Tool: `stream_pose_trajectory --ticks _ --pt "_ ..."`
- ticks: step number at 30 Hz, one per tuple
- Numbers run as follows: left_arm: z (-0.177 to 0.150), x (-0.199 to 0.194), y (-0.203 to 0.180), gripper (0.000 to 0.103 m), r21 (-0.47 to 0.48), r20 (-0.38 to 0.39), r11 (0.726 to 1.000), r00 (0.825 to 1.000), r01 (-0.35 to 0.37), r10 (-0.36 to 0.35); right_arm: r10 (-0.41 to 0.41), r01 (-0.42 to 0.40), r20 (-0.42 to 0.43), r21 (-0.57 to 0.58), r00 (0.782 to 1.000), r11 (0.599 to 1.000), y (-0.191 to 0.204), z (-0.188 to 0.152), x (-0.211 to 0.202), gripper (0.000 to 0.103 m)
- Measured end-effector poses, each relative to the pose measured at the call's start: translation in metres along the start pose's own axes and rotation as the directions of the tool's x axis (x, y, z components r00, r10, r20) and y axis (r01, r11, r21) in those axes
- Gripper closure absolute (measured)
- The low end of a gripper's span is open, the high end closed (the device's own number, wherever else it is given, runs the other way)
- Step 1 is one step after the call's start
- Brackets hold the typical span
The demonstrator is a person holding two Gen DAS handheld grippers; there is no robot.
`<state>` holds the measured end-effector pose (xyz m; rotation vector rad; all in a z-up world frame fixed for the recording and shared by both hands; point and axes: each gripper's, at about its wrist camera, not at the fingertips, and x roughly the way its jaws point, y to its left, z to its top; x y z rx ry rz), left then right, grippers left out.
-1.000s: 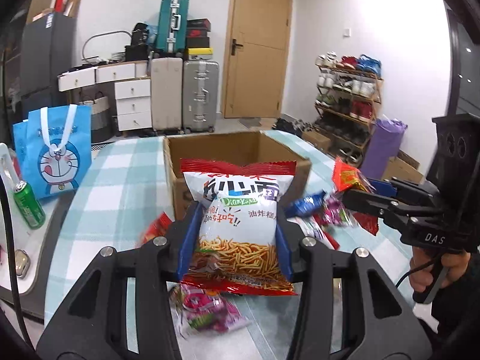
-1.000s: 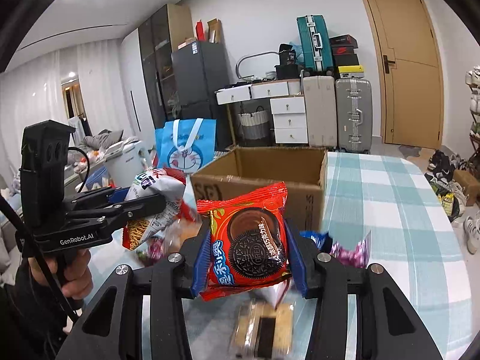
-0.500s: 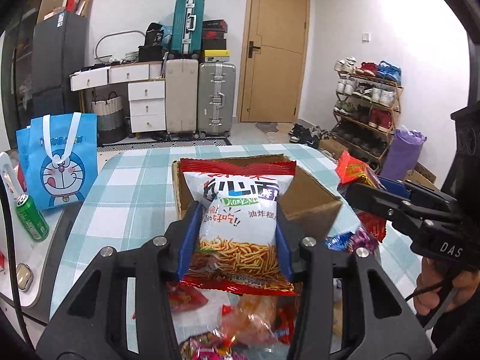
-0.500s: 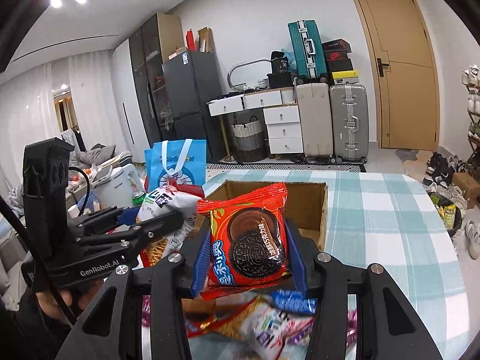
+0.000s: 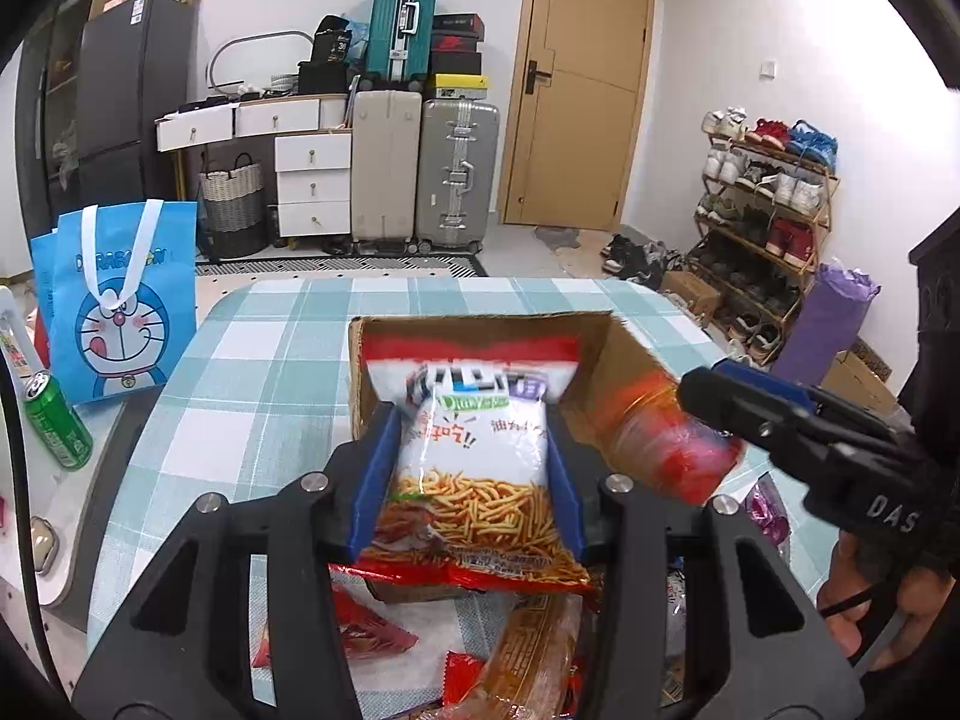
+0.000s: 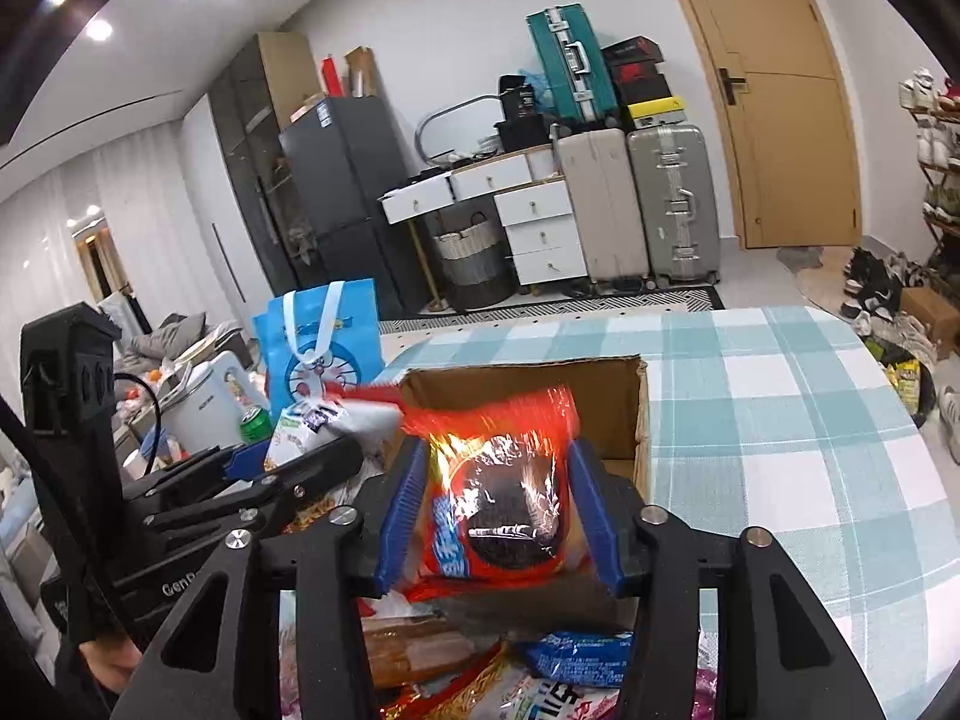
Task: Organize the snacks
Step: 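Carry the Oreo pack into the box and open the right gripper while the left drops the noodle bag in, then move the right gripper back over the pile to the cracker pack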
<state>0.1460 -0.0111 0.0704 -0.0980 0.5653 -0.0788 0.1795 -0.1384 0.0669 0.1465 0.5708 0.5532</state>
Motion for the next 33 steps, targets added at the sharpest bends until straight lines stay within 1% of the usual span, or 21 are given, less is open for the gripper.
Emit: stream_pose_trajectory --ticks 3,4,5,6,7,8,9,10,11,14,16,19,23,28,31,33 --pt "-0.001 0.002 -0.002 0.056 0.011 -0.01 1.0 1.0 0.003 -0.003 -0.013 0.013 0.009 -0.008 1.0 1.0 -0.001 0.0 -0.004 0.051" --pt "-0.002 0.003 0.0 0.048 0.013 -0.013 1.0 1.0 0.0 0.0 -0.018 0.018 0.008 -0.014 1.0 1.0 -0.001 0.0 -0.005 0.051" --pt "-0.003 0.002 0.001 0.036 0.014 -0.015 1.0 1.0 -0.005 0.005 -0.028 0.028 0.006 -0.019 1.0 0.999 -0.002 -0.001 -0.007 0.051" --pt "-0.005 0.001 0.002 0.029 0.012 -0.01 1.0 1.0 -0.007 0.007 -0.036 0.036 0.003 -0.026 0.999 0.999 -0.002 -0.003 -0.009 0.048" --pt "-0.009 -0.004 0.004 0.017 0.01 0.0 1.0 1.0 -0.008 0.008 -0.039 0.039 0.001 -0.032 0.999 0.999 -0.003 -0.005 -0.012 0.044" --pt "-0.01 -0.007 0.005 0.014 0.008 0.009 1.0 1.0 -0.008 0.008 -0.042 0.042 -0.003 -0.036 0.999 0.998 -0.004 -0.007 -0.015 0.032" --pt "-0.014 -0.011 0.006 0.013 0.009 0.014 1.0 1.0 -0.009 0.008 -0.039 0.039 -0.006 -0.038 0.999 0.999 -0.003 -0.009 -0.019 0.021" --pt "-0.017 -0.015 0.007 0.008 0.014 0.013 1.0 1.0 -0.011 0.011 -0.029 0.029 -0.01 -0.045 1.0 0.999 -0.003 -0.012 -0.023 0.017" --pt "-0.02 -0.019 0.008 0.0 0.018 0.013 1.0 1.0 -0.015 0.014 -0.023 0.023 -0.007 -0.051 1.0 0.998 -0.003 -0.015 -0.028 0.014" --pt "-0.029 -0.032 0.012 0.001 0.024 0.015 0.999 0.999 -0.031 0.031 -0.032 0.031 -0.025 -0.065 0.999 0.997 -0.002 -0.025 -0.04 0.001" --pt "-0.035 -0.04 0.015 0.001 0.017 0.01 0.999 1.0 -0.029 0.029 -0.02 0.018 -0.031 -0.063 0.999 0.998 -0.002 -0.031 -0.048 0.001" --pt "-0.049 -0.054 0.025 0.001 -0.013 0.002 1.0 1.0 -0.014 0.014 -0.036 0.033 -0.048 -0.059 0.998 0.998 -0.004 -0.04 -0.057 0.001" --pt "-0.065 -0.067 0.031 0.001 -0.018 -0.011 0.999 0.999 -0.035 0.035 -0.062 0.059 -0.065 -0.049 0.996 0.997 -0.007 -0.047 -0.067 0.001" --pt "-0.087 -0.071 0.038 0.001 -0.039 -0.051 0.999 0.998 -0.034 0.032 -0.083 0.076 -0.118 -0.062 0.989 0.995 -0.006 -0.061 -0.071 0.001" --pt "-0.094 -0.072 0.037 0.001 -0.033 -0.071 0.999 0.997 -0.043 0.04 -0.1 0.087 -0.149 -0.091 0.984 0.992 -0.003 -0.069 -0.072 0.001" --pt "-0.096 -0.073 0.035 0.001 -0.032 -0.076 0.998 0.996 -0.048 0.046 -0.108 0.094 -0.156 -0.095 0.982 0.991 -0.003 -0.072 -0.074 0.001"
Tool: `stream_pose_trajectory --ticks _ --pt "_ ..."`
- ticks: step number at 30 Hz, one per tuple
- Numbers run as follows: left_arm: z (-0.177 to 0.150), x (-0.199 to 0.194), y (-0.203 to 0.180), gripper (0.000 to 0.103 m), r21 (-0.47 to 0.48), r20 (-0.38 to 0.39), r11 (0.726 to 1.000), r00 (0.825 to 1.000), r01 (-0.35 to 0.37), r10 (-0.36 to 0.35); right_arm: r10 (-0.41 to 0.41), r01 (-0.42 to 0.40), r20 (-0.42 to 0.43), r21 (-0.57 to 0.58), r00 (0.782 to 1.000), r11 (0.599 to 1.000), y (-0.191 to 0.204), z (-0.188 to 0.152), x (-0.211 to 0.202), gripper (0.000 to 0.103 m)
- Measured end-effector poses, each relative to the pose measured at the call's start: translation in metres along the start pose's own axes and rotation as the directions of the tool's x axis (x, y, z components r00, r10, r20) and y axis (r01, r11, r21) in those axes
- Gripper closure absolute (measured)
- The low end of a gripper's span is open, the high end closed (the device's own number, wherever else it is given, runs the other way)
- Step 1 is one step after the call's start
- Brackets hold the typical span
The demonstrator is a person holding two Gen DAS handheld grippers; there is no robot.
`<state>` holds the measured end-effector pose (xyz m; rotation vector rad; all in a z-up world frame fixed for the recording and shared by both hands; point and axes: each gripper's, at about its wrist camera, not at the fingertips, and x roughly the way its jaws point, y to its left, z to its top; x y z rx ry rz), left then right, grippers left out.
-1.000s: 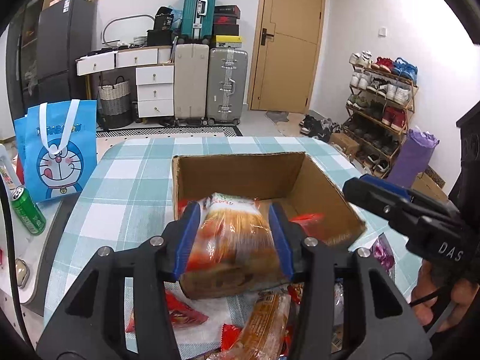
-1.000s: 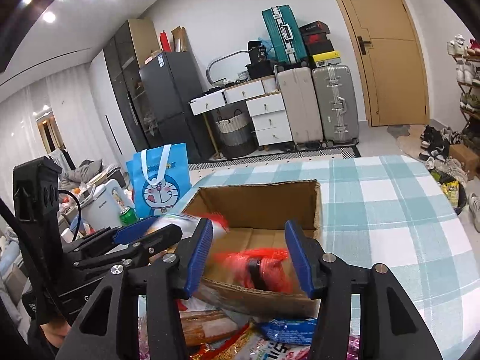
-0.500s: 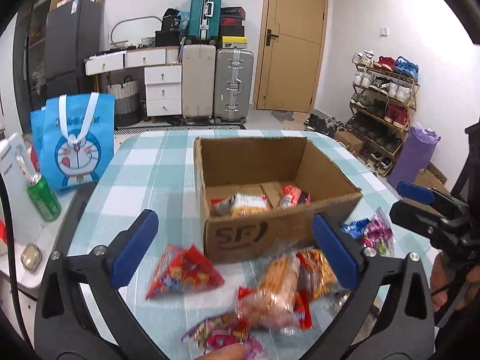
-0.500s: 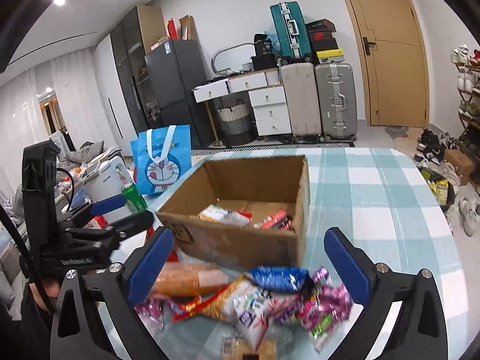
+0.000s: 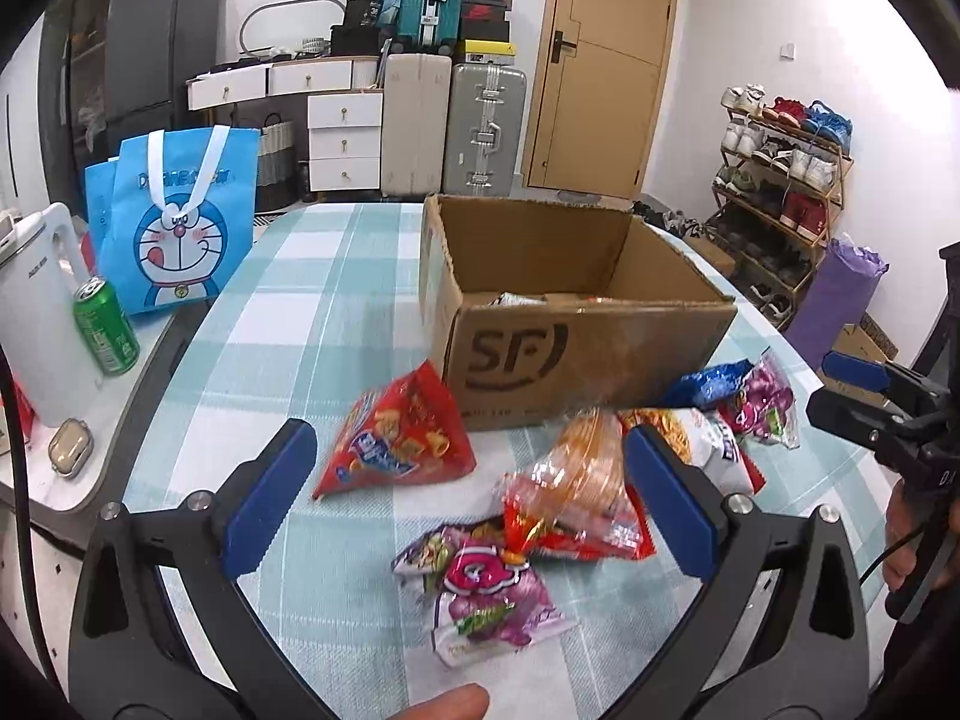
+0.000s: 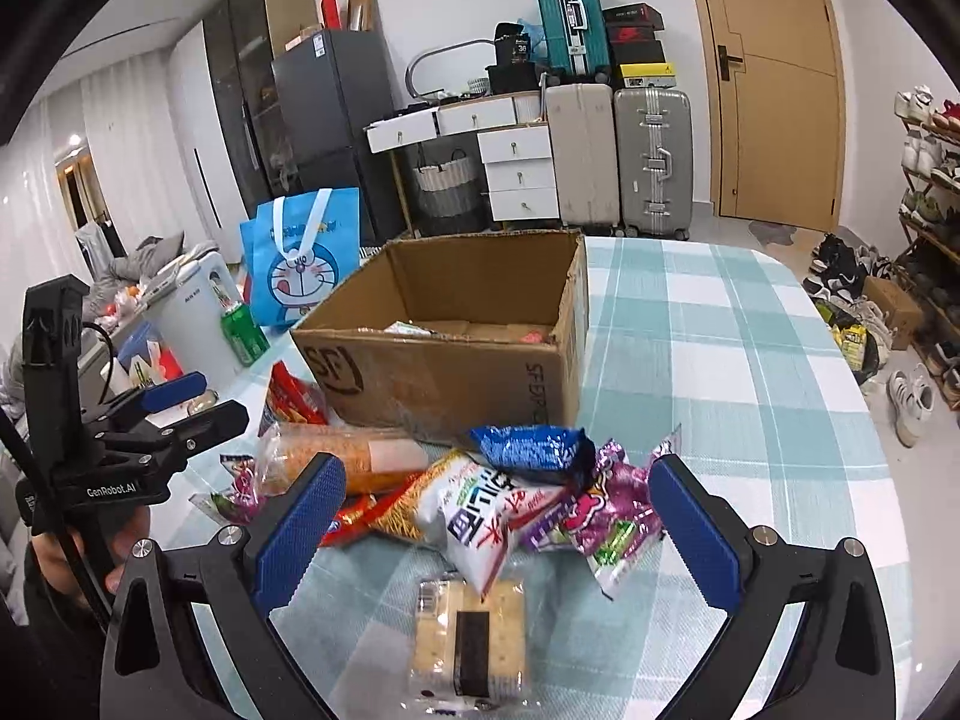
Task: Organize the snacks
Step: 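Move the right gripper back over the pile to the cracker pack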
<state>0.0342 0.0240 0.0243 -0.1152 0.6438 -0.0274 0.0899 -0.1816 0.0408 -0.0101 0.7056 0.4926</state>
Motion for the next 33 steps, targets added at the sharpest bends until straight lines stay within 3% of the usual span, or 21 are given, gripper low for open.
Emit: stream_pose_trajectory --ticks 4,11,21,33 --pt "-0.009 -0.002 -0.005 0.001 0.021 -0.027 1.0 1.0 0.001 0.0 0.004 -0.005 -0.055 -0.002 0.998 1.0 0.002 -0.004 0.003 0.001" --pt "-0.019 -0.003 -0.015 0.001 0.058 -0.045 0.998 0.999 0.009 -0.007 -0.007 -0.014 -0.185 -0.108 0.983 0.994 0.012 -0.019 0.02 0.001" --pt "-0.024 0.008 -0.021 0.001 0.081 -0.091 0.997 0.996 0.016 -0.009 0.002 -0.037 -0.288 -0.116 0.957 0.993 0.013 -0.035 0.041 0.001" --pt "-0.021 0.008 -0.017 0.001 0.094 -0.099 0.996 0.995 0.009 0.0 -0.045 -0.047 -0.381 -0.23 0.923 0.972 0.032 -0.056 0.059 0.001"
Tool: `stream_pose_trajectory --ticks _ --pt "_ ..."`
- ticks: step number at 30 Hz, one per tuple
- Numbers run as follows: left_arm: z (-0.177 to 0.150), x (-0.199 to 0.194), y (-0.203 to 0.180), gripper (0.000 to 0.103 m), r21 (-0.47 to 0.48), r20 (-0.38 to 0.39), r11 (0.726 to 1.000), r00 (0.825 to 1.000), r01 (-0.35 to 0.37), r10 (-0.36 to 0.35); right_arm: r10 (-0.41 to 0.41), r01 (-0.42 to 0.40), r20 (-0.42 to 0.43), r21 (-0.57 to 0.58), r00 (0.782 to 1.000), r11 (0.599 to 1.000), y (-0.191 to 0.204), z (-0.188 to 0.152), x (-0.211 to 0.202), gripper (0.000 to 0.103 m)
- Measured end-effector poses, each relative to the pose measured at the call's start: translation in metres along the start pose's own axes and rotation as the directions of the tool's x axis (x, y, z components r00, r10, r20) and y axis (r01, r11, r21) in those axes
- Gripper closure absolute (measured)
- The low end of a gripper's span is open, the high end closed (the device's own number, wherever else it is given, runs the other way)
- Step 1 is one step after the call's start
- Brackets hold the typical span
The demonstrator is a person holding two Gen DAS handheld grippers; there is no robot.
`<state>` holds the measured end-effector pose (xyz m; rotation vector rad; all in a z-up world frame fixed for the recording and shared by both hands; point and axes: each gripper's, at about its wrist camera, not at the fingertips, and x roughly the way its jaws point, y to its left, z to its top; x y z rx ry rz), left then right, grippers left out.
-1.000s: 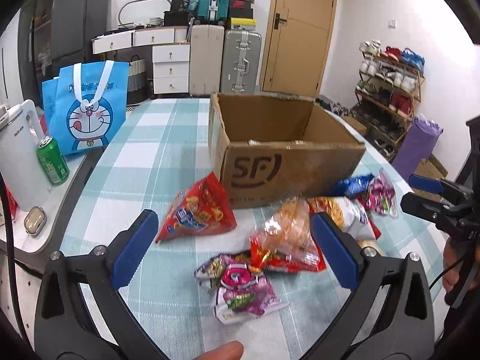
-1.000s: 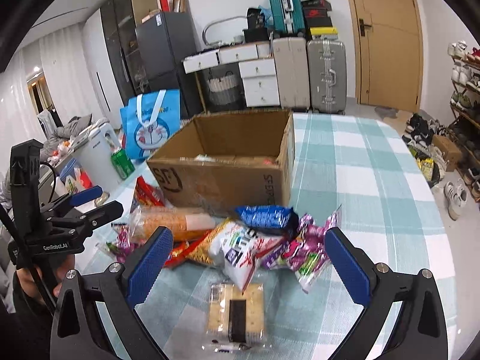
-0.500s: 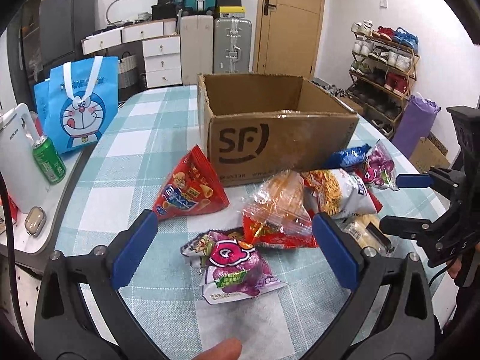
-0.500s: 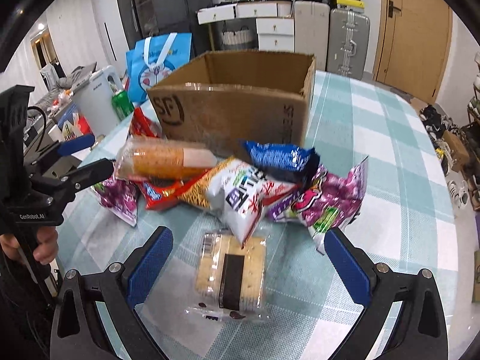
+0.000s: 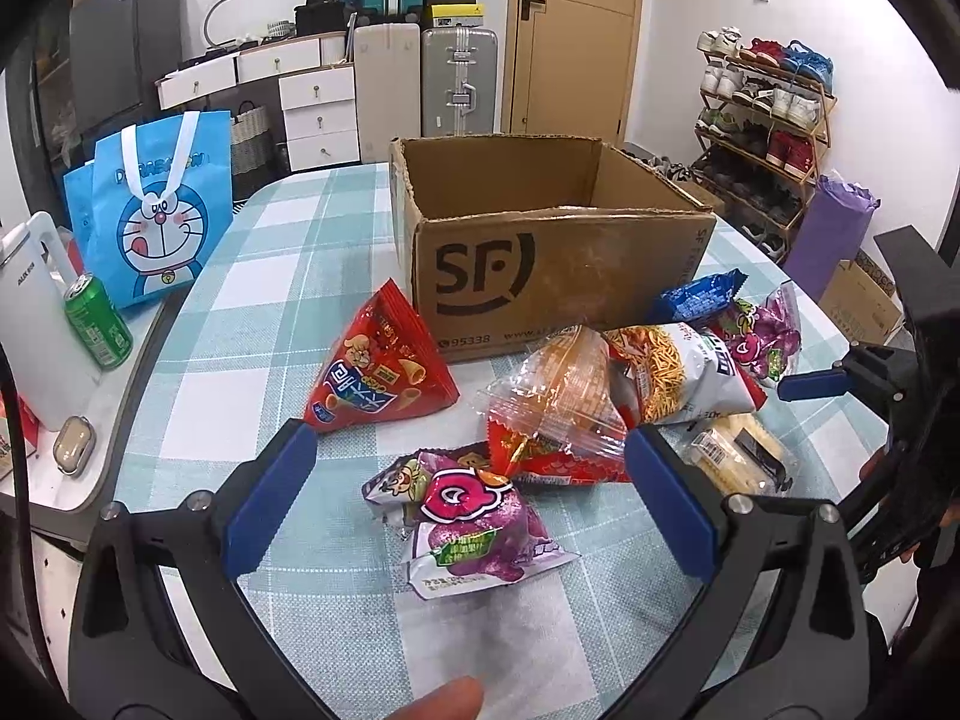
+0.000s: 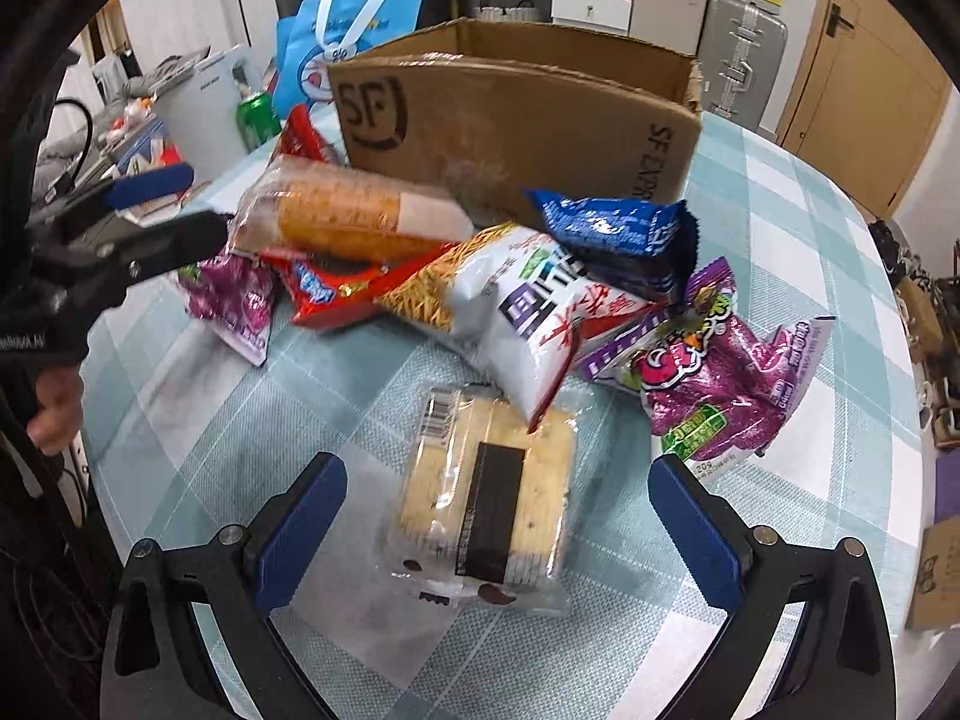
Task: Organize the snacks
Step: 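Move the right gripper back over the pile to the cracker pack, then grasp the cracker pack with the right gripper while the left gripper grasps the purple candy bag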
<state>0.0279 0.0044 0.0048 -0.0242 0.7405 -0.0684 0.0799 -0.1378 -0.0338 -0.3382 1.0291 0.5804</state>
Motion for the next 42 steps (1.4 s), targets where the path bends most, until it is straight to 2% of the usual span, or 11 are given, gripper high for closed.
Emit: stream_pose_trajectory --ticks 10,15,18,22,30,42 --pt "-0.008 -0.011 0.01 0.001 -0.005 -0.025 1.0 0.999 0.022 -0.022 0.039 -0.039 -0.025 -0.015 0.999 0.999 0.002 -0.008 0.001 0.003" --pt "-0.015 -0.013 0.008 0.001 0.022 -0.039 1.0 0.999 0.015 -0.014 0.042 -0.044 -0.05 -0.04 0.998 0.998 0.008 -0.013 0.01 0.025" --pt "-0.016 -0.01 0.007 0.001 0.033 -0.051 0.999 0.998 0.023 -0.021 0.015 -0.019 -0.052 -0.07 0.999 0.997 0.013 -0.015 0.012 0.031" --pt "-0.017 -0.006 0.004 0.001 0.043 -0.063 0.999 0.998 0.013 -0.011 0.023 -0.026 -0.04 -0.078 0.999 0.997 0.015 -0.015 0.012 0.039" --pt "-0.018 -0.003 0.006 0.001 0.041 -0.073 0.999 0.997 0.014 -0.011 0.028 -0.029 -0.006 -0.121 1.0 0.992 0.03 -0.02 0.007 0.041" --pt "-0.02 0.001 0.005 0.001 0.045 -0.086 0.999 0.996 0.022 -0.018 0.133 -0.112 0.092 -0.201 0.987 0.973 0.051 -0.023 -0.026 0.042"
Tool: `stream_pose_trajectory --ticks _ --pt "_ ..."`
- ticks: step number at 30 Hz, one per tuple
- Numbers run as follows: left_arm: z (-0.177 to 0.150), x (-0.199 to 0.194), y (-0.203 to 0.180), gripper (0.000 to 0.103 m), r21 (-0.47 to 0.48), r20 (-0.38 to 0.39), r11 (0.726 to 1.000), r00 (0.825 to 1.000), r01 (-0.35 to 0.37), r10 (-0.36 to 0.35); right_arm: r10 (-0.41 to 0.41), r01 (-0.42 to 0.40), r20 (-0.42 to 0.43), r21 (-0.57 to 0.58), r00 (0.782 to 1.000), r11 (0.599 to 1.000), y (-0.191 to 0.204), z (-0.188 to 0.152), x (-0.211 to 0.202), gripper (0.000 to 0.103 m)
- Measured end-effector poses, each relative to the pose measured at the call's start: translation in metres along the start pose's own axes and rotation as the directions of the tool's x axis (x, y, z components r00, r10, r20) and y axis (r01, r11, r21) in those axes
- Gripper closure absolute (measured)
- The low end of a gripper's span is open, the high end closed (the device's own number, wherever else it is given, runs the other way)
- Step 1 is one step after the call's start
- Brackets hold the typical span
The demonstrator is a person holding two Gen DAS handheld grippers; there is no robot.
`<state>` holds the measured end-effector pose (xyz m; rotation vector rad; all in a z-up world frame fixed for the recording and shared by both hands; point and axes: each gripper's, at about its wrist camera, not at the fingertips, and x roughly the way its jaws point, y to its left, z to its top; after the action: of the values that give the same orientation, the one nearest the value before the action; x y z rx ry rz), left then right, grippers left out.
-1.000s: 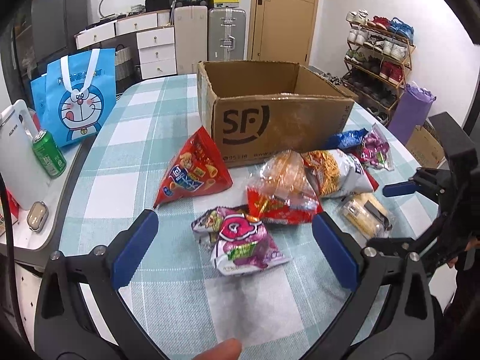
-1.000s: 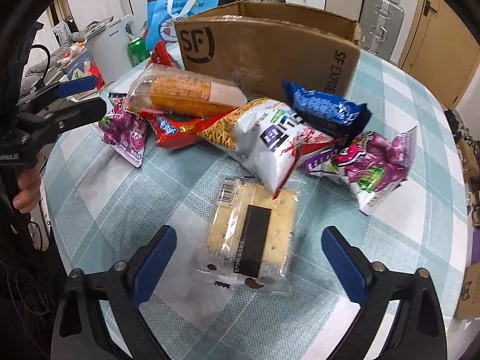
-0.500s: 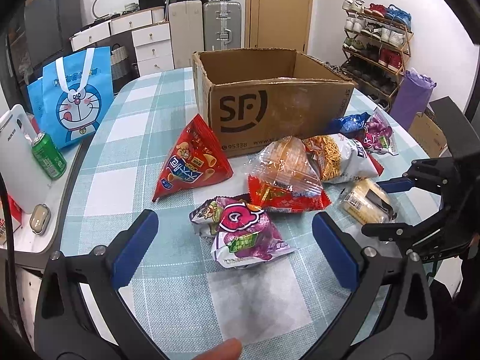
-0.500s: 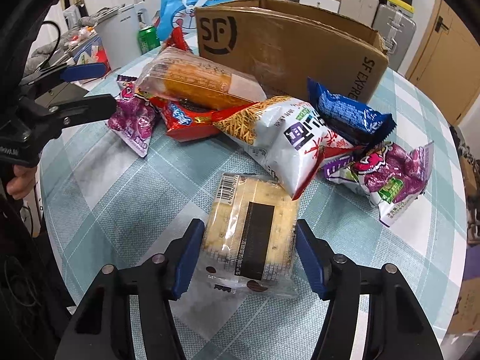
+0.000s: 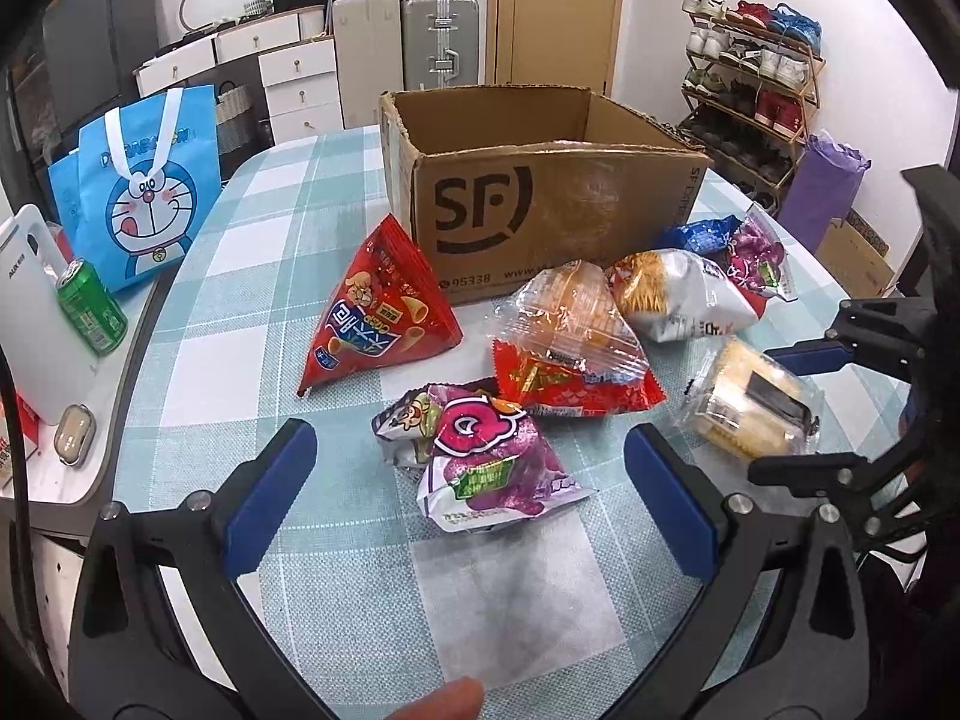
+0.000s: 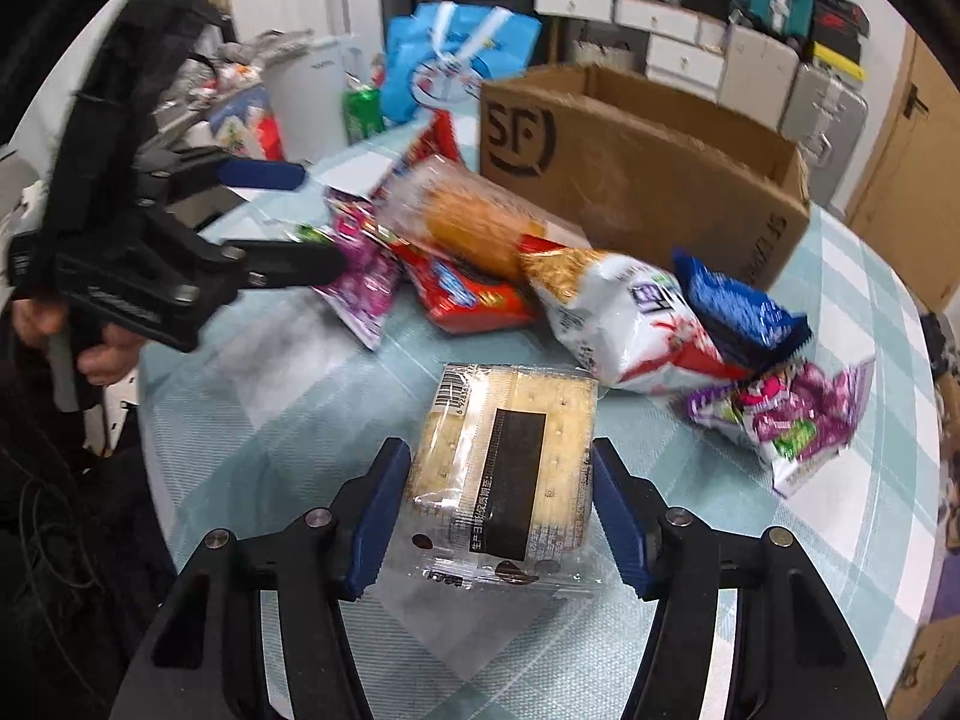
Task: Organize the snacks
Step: 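Grasp the cracker pack with the right gripper while the left gripper grasps the purple candy bag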
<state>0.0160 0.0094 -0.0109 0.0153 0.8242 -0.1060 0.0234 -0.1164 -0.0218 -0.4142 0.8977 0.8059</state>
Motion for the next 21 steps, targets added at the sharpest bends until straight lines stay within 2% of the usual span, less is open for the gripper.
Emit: stream_pose_trajectory --ticks 5,11,21 --pt "0.0 -0.001 0.002 0.001 -0.008 0.004 1.0 1.0 0.005 -0.004 0.045 -0.047 0.1 0.019 0.994 0.999 -0.007 0.008 -0.022 0.042" --pt "-0.001 0.003 0.001 0.001 -0.006 -0.007 1.0 1.0 0.009 -0.009 0.043 -0.056 0.218 0.053 0.975 0.997 -0.016 0.013 -0.044 0.042" --pt "-0.008 0.032 -0.001 0.001 -0.023 -0.04 1.0 0.999 -0.016 0.015 0.008 -0.042 0.261 0.124 0.965 0.991 -0.03 0.024 -0.051 0.042"
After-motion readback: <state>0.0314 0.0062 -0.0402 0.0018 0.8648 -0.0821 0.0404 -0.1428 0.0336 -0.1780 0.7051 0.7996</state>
